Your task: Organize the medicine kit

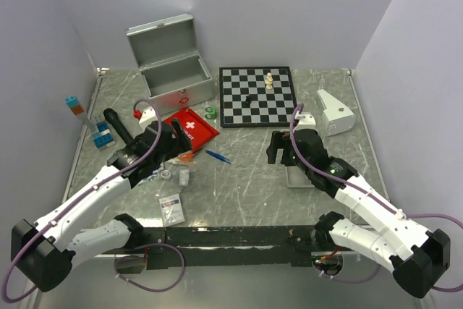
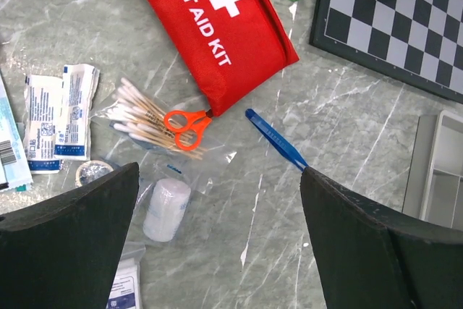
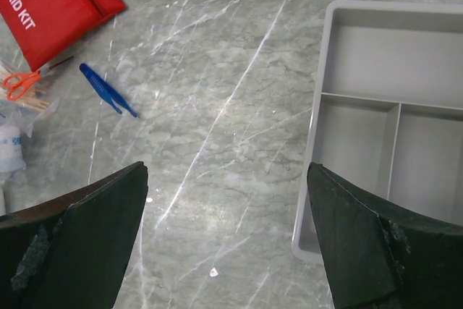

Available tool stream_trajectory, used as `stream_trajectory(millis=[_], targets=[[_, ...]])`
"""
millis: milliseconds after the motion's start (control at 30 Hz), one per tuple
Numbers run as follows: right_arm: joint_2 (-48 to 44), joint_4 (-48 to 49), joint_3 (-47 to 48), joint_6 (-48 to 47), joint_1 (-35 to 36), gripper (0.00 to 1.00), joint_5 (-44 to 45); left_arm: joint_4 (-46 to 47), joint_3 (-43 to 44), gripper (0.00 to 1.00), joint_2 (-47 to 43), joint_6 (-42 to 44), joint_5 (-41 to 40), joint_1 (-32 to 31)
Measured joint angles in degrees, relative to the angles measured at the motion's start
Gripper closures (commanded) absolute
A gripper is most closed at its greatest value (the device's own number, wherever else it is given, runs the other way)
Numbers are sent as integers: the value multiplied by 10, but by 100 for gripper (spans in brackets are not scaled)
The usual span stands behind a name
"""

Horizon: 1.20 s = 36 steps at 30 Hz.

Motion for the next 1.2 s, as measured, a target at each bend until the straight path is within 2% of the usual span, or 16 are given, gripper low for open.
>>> stream_trajectory(millis=[367, 533, 600, 900, 1200], targets=[[16, 9, 9, -23, 0, 7, -41, 35, -1, 2, 7, 11, 8, 16], [37, 25, 11, -20, 0, 8, -71, 116, -46, 2, 53, -24, 96, 132], [41, 29, 11, -18, 0, 8, -79, 137, -70, 5, 68, -45, 114, 160], [39, 50, 10, -3, 0, 8, -116, 262, -79, 9, 207, -97, 189, 194], [18, 59, 6, 12, 0, 8, -134, 302, -28, 16, 308, -106, 200, 216]])
